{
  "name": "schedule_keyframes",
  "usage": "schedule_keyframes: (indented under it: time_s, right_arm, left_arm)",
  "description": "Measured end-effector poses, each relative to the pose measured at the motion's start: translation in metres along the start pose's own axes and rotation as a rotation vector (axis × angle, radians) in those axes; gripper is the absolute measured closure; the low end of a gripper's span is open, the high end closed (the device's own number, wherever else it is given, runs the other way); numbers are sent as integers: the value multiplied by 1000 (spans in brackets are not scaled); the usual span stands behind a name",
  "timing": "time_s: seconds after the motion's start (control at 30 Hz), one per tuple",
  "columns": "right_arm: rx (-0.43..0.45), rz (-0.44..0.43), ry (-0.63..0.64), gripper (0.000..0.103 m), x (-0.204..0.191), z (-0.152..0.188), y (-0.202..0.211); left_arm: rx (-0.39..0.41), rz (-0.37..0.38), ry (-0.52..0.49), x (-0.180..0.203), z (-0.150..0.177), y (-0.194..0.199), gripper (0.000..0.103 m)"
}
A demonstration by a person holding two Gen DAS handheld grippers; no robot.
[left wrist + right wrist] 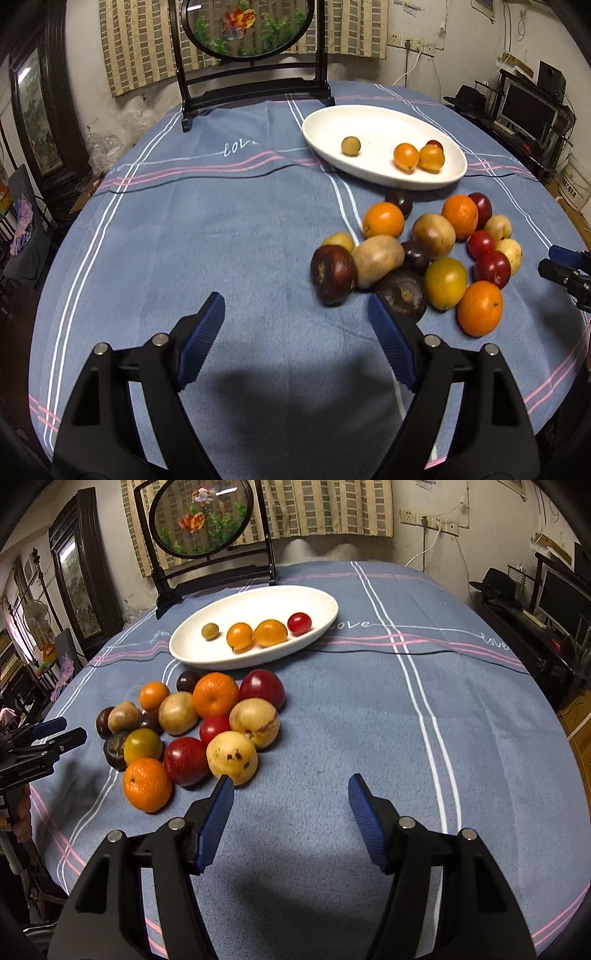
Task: Organize fruits
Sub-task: 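Grasp a brown chestnut with the left gripper while the right grasps a pale potato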
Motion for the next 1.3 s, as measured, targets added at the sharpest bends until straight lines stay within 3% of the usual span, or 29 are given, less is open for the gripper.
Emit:
schedule_keyframes:
  time_s: [0.3,0.63,0.87,1.3]
  right_arm:
    - [-28,2,60,38,-17,2,-16]
    - [-81,104,189,38,-37,-11,-45]
    - [-59,34,179,66,-42,-22,-50]
    - [-20,-22,142,66,-31,-9,-23]
  left_arm:
    - [-8,1,2,-1,4,-6,22]
    - [-29,24,-20,-1,7,-16,22]
    - [-44,22,-27,-4,7,-22,22]
    - [-90,8,-59,8,-3,-44,22]
Point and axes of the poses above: each gripper's, at about its wrist camera, not at the fingertips, and y roughly against the way its jaws point, x to its right, z to its underside, the point moved 8 cm from there along -y, roughly the way its jaws point, and after that the axes turned 5 degrees about -x, right-handed, at the moved point
